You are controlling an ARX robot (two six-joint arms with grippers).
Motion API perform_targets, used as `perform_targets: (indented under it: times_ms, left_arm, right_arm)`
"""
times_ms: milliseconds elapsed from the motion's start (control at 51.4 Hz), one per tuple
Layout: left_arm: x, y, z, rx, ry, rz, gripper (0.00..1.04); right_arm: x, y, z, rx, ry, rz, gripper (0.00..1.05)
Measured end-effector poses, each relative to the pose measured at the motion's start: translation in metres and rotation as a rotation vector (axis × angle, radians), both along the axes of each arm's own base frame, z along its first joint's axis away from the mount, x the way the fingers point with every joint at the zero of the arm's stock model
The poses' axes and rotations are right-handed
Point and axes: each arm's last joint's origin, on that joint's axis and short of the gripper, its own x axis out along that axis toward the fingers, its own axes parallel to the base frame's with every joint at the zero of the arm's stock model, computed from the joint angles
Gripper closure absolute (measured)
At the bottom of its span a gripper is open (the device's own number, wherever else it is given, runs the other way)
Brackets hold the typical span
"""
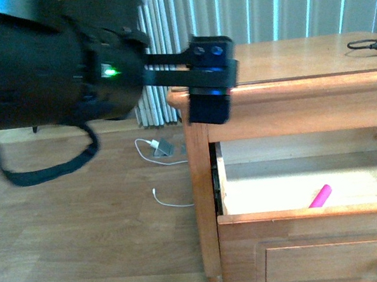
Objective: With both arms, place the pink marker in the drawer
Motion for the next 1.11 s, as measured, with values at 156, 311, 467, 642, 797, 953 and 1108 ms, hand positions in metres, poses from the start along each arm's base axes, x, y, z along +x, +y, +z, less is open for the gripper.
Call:
perform_targets:
  times_ms: [156, 311, 467, 642, 797, 953, 1108]
  left_arm:
    - [-0.055, 0.051, 0.020, -0.098, -0.068, 0.114, 0.06]
    - [-0.101, 0.088, 0.013, -0.133, -0.066, 0.201, 0.06]
    - [-0.140, 0.116, -0.005, -0.183, -0.042, 0.287, 0.06]
    - [-0.166, 0.137, -0.032, -0.245, 0.003, 0.364, 0.06]
    - [-0.170, 0.141, -0.037, -0.273, 0.004, 0.390, 0.06]
    - [-0.170, 0.141, -0.038, -0.265, -0.018, 0.381, 0.09]
    - [-0.176, 0.147, -0.049, -0.162, -0.180, 0.339, 0.39]
  right_arm:
    - [0.000, 0.000, 0.000, 0.000, 0.000, 0.000, 0.08]
    - [0.000, 0.000, 0.000, 0.000, 0.000, 0.000, 0.08]
    - [0.000, 0.000, 0.000, 0.000, 0.000, 0.000, 0.08]
    - [0.000, 0.000, 0.000, 0.000, 0.000, 0.000, 0.08]
    - [0.000, 0.000, 0.000, 0.000, 0.000, 0.000, 0.08]
    - [0.000, 0.000, 0.000, 0.000, 0.000, 0.000, 0.08]
    - [0.000, 0.000, 0.000, 0.000, 0.000, 0.000, 0.08]
